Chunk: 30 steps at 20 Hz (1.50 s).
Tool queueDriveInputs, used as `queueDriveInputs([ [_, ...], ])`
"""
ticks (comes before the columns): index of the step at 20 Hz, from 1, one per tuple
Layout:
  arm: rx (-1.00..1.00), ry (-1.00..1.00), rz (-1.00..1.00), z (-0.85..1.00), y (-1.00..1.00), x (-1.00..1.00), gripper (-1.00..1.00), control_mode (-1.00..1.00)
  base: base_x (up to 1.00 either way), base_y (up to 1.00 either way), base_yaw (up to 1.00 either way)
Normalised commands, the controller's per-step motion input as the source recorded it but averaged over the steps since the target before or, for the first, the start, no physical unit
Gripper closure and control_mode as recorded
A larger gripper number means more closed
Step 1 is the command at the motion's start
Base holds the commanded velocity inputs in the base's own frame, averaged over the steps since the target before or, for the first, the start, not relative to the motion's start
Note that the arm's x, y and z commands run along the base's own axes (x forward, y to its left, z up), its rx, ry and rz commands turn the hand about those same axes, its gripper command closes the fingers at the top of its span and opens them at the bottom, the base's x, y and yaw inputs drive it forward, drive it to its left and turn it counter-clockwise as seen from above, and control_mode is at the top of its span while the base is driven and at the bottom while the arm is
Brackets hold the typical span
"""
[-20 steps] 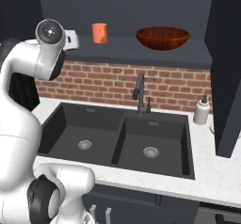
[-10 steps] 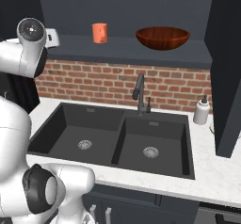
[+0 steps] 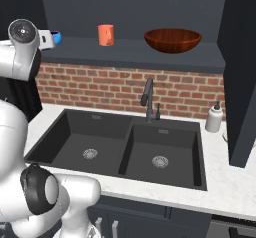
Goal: Gather all objects into one cabinet and sort the glasses and bowls to opposite sides.
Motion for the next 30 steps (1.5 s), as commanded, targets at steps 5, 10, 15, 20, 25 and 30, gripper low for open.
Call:
queueDriveInputs([
  [5,0.0,0.0,0.0,0.0,0.19,0.33,1.0,-1.0,0.0,0.0,0.0],
  [10,0.0,0.0,-0.01,0.0,0.07,0.42,1.0,-1.0,0.0,0.0,0.0],
  [15,0.0,0.0,-0.02,0.0,0.0,0.48,1.0,-1.0,0.0,0.0,0.0],
  [20,0.0,0.0,-0.03,-0.06,0.0,0.32,1.0,-1.0,0.0,0.0,0.0],
  [25,0.0,-0.02,-0.02,-0.15,0.0,0.09,1.0,-1.0,0.0,0.0,0.0],
  [30,0.0,-0.04,-0.01,-0.24,0.0,0.02,1.0,-1.0,0.0,0.0,0.0],
])
